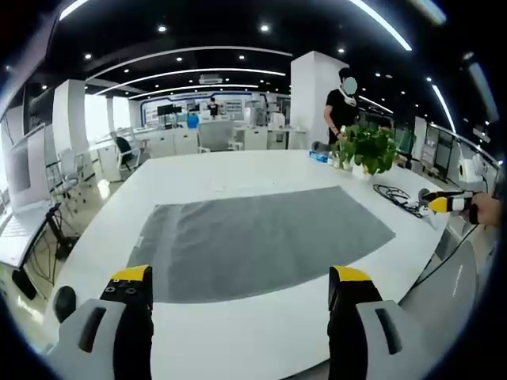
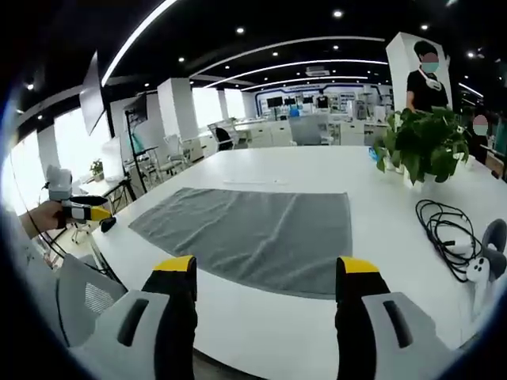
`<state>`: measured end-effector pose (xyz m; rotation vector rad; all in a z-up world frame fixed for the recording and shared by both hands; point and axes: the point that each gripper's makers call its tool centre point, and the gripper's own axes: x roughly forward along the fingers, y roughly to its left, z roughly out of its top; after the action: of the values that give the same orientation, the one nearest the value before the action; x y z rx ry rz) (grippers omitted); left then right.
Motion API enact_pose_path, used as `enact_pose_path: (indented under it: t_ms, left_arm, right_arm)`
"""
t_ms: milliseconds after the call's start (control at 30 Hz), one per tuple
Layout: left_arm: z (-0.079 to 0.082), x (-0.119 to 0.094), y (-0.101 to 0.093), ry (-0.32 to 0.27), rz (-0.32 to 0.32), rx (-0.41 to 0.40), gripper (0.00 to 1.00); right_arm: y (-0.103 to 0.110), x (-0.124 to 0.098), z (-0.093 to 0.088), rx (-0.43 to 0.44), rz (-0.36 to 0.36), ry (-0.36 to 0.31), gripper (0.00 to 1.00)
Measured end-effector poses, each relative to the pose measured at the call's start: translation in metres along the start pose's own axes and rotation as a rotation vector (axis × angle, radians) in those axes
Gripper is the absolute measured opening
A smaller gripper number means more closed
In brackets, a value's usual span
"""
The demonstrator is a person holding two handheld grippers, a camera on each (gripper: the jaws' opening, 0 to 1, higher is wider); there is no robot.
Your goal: Fold the towel on the table until its edges align and the towel forms a compact rectangular stack.
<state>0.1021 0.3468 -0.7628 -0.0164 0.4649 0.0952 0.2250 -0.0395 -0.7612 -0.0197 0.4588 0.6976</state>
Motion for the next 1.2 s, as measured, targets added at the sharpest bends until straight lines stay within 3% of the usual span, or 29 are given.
enact_pose_path:
  t_ms: [1200]
  left_arm:
    - [-0.003, 0.008, -0.015, 0.021, -0.048, 0.012, 0.92]
  right_arm:
    - [-0.005, -0.002, -0.011, 0.030, -0.012, 0.022, 0.70]
